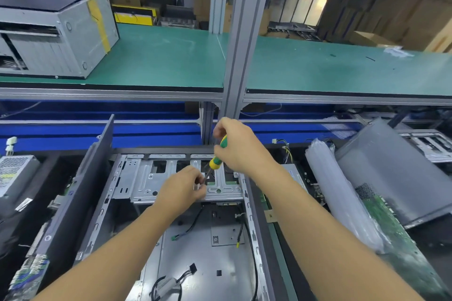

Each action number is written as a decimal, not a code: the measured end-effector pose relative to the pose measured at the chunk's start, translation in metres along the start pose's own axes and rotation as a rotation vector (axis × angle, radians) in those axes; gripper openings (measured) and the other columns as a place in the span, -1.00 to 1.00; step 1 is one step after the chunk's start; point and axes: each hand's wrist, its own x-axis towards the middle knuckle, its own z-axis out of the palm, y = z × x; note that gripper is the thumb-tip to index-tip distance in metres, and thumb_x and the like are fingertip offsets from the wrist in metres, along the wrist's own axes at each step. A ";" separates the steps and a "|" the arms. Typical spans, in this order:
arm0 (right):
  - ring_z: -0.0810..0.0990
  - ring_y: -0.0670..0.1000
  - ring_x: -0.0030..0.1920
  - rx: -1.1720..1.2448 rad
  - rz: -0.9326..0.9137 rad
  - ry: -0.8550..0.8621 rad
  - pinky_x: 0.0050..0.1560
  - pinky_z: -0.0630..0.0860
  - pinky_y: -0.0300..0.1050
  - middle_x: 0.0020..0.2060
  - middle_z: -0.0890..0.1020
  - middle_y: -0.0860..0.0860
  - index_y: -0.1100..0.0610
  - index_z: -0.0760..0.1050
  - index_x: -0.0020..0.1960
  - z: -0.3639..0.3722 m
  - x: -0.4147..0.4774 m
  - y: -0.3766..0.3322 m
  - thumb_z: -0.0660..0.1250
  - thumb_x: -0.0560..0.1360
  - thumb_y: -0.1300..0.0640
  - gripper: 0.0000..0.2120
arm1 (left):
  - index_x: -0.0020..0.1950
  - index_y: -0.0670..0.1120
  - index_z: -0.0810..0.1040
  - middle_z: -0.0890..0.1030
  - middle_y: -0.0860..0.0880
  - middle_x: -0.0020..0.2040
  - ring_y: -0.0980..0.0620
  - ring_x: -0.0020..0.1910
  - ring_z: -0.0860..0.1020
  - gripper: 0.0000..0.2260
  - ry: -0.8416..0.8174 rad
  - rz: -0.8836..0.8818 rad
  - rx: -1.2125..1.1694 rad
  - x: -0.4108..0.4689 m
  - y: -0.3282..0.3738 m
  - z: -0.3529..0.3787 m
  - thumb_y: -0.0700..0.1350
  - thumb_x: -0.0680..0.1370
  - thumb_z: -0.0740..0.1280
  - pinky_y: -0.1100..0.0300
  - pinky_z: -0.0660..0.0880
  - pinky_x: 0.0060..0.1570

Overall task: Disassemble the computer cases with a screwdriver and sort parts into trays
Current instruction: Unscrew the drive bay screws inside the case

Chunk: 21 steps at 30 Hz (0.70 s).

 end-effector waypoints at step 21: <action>0.67 0.23 -0.09 0.213 0.769 0.605 0.03 0.58 0.20 -0.05 0.63 0.07 -0.03 0.45 -0.24 -0.088 -0.164 0.220 0.45 0.45 0.16 -0.79 | -0.23 -0.12 0.68 0.73 -0.09 -0.16 0.09 -0.27 0.61 -0.87 -0.744 0.200 -0.033 0.034 0.214 0.162 -0.17 0.47 0.36 0.27 0.50 -0.18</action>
